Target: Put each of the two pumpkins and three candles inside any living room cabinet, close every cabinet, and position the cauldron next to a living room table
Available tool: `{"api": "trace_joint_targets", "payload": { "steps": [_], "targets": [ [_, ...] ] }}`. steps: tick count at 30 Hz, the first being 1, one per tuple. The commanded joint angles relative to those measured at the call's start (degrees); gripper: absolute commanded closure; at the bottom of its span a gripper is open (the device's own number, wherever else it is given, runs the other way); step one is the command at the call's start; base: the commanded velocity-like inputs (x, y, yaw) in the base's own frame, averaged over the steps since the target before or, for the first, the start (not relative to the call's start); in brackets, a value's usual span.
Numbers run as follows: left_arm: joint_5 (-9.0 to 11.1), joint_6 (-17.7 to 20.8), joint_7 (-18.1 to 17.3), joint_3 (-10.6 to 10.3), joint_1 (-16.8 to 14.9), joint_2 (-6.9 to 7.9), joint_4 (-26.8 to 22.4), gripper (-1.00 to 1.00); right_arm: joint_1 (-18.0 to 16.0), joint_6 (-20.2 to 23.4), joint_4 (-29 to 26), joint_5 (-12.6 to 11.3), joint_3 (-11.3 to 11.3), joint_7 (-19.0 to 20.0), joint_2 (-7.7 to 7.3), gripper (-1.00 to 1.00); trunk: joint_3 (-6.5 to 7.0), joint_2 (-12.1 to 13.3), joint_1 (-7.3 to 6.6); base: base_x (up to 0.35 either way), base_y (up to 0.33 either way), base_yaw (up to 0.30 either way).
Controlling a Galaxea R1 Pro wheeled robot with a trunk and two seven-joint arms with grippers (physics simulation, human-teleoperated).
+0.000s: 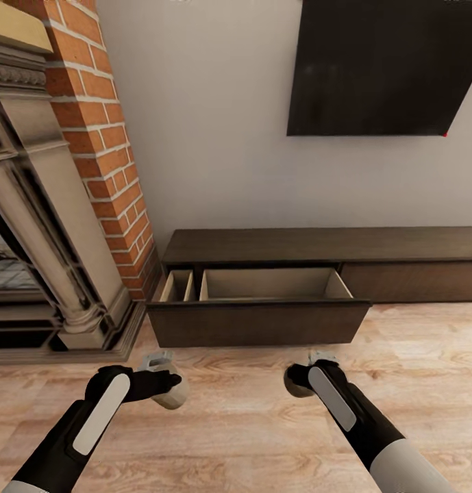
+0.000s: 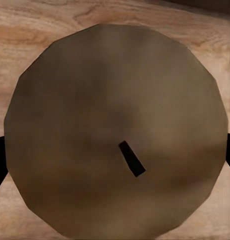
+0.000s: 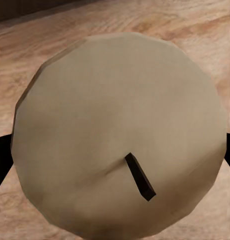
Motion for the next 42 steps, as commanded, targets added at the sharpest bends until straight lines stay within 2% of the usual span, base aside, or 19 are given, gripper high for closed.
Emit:
{"api": "trace_joint_targets", "payload": {
  "steps": [1,3,5,8,9,12,16,19,23,42],
  "targets": [
    [0.5,0.8,0.6,0.1,-0.1,-0.03,-0.5,1.0,-0.2,1.4,0.5,-0.4,0.1,-2.8,1.28,1.0,0.14,0.4,-0.24,0.0,0.0,0.0],
    [0.4,1.6,0.6,0.4,-0.1,-0.11,-1.4,1.0,-0.2,3.6,1.2,-0.4,0.1,-7.5,3.82,1.0,0.5,1.2,-0.67,0.0,0.0,0.0],
    [0.4,1.9,0.7,0.4,-0.1,-0.14,-1.2,1.0,-0.3,4.8,1.5,-0.5,0.0,-10.9,5.53,1.0,0.86,2.0,-1.11,0.0,0.0,0.0],
    [0.0,2.1,1.4,0.4,-0.1,-0.11,-0.6,1.0,-0.5,7.3,1.9,-0.6,0.0,-13.0,6.48,1.0,1.39,3.2,-1.77,0.0,0.0,0.0],
    [0.2,2.1,2.9,0.4,-0.1,-0.14,-0.5,1.0,-0.5,8.8,2.3,-0.6,0.0,-13.5,6.71,1.0,1.57,3.6,-1.99,0.0,0.0,0.0],
    [0.5,2.1,7.1,0.2,-0.1,-0.41,-0.4,1.0,-0.6,10.1,3.1,-0.6,-0.1,-14.0,6.89,1.0,2.11,4.8,-2.65,0.0,0.0,0.0],
    [-0.1,2.1,9.8,-0.1,-0.1,-3.24,-0.5,1.0,-0.6,10.5,3.4,-0.6,-0.1,-14.1,6.94,1.0,2.83,6.4,-3.53,0.0,0.0,0.0],
    [-0.2,2.1,12.3,-0.9,-0.1,-4.14,-0.5,1.0,-0.6,10.5,3.5,-0.6,-0.1,-14.0,6.95,1.0,3.37,7.6,-4.19,0.0,0.0,0.0],
    [-0.1,2.1,13.9,-1.4,-0.1,-4.39,-0.5,1.0,-0.6,10.7,2.6,-0.4,0.1,-13.9,6.88,1.0,4.09,9.2,-5.07,0.0,0.0,0.0],
    [0.6,2.1,13.9,-1.1,-0.1,-4.31,-0.4,1.0,-0.6,10.5,2.3,-0.4,0.3,-13.4,6.93,1.0,4.2,9.2,-5.07,0.036,0.0,-0.13]
  ]
}}
